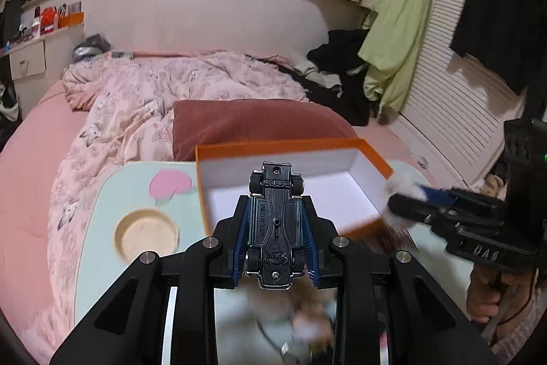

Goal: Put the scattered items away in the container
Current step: 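Carry black toy car into orange box with left tool while right tool carries white pompom in, then open both tools to release the items and withdraw from the box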

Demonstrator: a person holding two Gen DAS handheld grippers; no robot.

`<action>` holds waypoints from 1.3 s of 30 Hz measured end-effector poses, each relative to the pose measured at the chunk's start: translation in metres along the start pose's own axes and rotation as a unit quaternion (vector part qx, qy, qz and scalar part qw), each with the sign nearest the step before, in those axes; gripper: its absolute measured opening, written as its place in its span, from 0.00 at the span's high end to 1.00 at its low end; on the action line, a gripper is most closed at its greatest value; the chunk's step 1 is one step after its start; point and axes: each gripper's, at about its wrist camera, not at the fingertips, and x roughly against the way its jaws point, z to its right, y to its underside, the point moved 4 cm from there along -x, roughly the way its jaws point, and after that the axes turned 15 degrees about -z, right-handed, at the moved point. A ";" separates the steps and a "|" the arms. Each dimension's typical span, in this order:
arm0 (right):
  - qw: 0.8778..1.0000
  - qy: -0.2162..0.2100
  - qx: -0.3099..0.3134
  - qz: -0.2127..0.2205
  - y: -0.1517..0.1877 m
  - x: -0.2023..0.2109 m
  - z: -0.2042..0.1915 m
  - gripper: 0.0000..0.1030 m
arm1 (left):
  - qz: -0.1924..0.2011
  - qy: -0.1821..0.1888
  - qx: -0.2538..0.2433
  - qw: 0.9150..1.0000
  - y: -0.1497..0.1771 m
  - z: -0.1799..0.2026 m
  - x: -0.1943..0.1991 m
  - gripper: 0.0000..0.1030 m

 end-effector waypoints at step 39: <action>0.998 -0.007 -0.021 -0.056 0.140 0.029 -0.034 0.20 | -0.073 -0.005 -0.001 0.997 0.131 0.014 0.007 0.35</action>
